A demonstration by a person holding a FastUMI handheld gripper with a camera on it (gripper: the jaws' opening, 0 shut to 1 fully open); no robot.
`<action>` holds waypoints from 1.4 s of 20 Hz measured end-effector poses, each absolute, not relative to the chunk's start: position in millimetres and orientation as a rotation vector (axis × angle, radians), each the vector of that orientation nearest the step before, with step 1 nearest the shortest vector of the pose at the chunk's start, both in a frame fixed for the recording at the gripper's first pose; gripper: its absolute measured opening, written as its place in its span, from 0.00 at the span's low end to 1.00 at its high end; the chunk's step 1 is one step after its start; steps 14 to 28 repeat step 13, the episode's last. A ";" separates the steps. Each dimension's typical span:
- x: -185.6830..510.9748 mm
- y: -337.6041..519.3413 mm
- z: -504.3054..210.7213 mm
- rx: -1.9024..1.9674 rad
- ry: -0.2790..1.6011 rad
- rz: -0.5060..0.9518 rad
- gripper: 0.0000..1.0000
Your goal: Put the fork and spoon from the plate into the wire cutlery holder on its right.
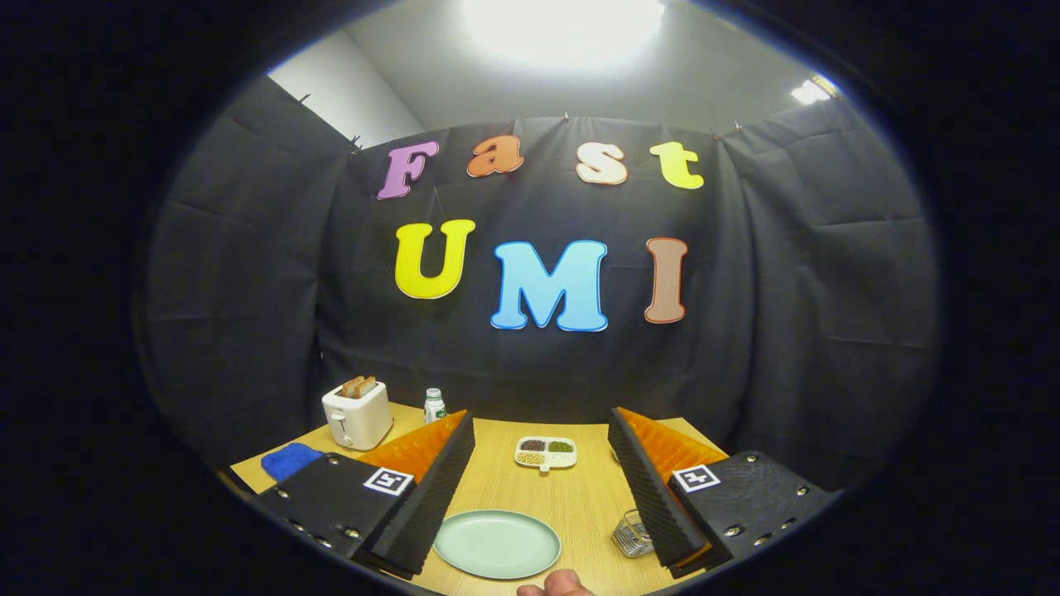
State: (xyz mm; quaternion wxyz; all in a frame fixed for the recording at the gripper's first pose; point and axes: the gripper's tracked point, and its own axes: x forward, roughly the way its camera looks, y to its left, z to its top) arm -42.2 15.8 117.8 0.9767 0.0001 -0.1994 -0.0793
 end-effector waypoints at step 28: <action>-28.7 32.1 117.4 -0.049 -0.432 -0.173 0.98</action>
